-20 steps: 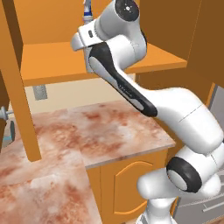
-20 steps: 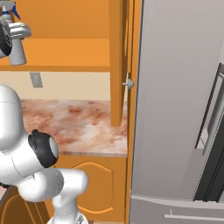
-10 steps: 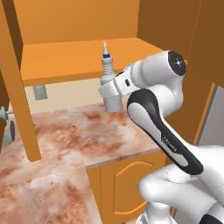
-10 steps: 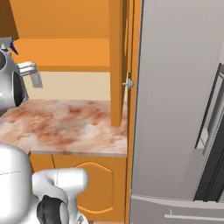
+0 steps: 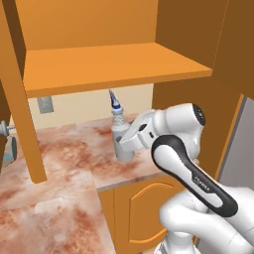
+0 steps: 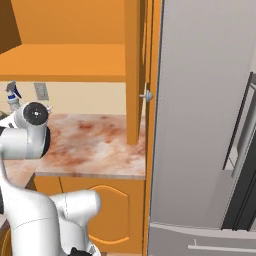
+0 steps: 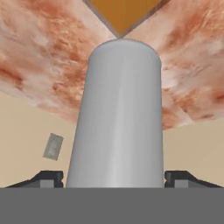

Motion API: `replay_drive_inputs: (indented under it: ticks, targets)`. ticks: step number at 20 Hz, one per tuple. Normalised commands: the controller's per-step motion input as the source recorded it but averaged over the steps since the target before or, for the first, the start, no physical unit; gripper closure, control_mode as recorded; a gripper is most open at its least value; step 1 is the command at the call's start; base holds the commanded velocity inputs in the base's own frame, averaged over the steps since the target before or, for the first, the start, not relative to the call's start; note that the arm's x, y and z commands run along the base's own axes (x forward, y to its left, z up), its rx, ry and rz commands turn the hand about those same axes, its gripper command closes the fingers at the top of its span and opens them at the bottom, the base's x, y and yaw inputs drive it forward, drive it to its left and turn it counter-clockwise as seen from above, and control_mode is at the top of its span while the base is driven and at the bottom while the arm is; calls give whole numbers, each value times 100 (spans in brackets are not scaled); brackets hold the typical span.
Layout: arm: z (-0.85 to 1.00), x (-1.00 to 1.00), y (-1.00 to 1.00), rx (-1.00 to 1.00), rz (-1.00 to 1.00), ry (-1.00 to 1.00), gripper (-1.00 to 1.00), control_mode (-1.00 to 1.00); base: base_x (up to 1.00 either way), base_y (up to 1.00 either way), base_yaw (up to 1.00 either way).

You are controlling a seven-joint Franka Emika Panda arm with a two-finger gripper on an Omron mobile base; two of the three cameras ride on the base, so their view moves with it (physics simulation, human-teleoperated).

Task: Move the cutting board and knife to the sink. Then move spray from the cabinet to the counter.

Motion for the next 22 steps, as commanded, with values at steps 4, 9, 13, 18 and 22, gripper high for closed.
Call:
replay_drive_inputs:
  ticks: [4,9,13,18,22]
  targets:
    - [-92,52,6,0,8,-7,100,-100,0,0,0]
    - [-67,61,0,0,-1,-14,100,-100,0,0,0]
    - [-54,86,0,0,-4,-11,100,-100,0,0,0]
    - [-29,89,4,0,-22,-2,100,-100,0,0,0]
    - [-24,79,16,-1,-33,1,100,-100,0,0,0]
